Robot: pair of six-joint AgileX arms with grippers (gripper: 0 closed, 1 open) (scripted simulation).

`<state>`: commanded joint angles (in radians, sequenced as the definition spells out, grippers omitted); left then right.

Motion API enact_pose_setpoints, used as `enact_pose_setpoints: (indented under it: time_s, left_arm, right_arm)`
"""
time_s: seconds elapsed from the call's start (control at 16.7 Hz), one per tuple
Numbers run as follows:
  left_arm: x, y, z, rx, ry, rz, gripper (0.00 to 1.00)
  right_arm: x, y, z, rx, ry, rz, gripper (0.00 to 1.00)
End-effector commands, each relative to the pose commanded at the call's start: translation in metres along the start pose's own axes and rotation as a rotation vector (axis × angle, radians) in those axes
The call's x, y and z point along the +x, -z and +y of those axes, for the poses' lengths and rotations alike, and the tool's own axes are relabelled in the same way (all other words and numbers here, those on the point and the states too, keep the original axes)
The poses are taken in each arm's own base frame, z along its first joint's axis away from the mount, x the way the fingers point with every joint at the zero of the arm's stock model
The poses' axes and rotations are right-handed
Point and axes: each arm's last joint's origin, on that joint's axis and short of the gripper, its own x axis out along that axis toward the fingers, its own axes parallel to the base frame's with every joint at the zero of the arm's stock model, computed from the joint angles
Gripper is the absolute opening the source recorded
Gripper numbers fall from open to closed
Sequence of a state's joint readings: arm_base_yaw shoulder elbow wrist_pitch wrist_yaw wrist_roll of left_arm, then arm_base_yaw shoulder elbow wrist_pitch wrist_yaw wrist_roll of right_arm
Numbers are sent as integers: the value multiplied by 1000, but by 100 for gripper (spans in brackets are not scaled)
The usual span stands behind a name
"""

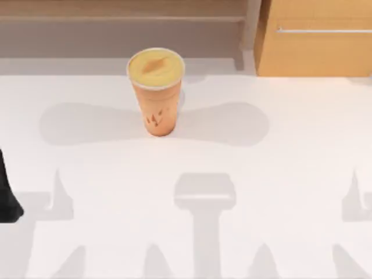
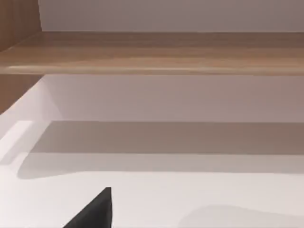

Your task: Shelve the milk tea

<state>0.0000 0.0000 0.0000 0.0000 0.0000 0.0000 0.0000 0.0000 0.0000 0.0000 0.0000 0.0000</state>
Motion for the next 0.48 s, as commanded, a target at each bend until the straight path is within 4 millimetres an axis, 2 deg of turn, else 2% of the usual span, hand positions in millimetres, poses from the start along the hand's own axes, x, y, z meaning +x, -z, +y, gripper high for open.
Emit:
enact_pose_setpoints:
  time_s: [0.24,0.48]
  left_arm:
    - [1,-4,-1,1,-2,-10,100]
    - [12,-25,-8,1,-5,-42,100]
  right_arm:
    - [0,0,0,0,0,0,100]
    - [0,0,0,0,0,0,100]
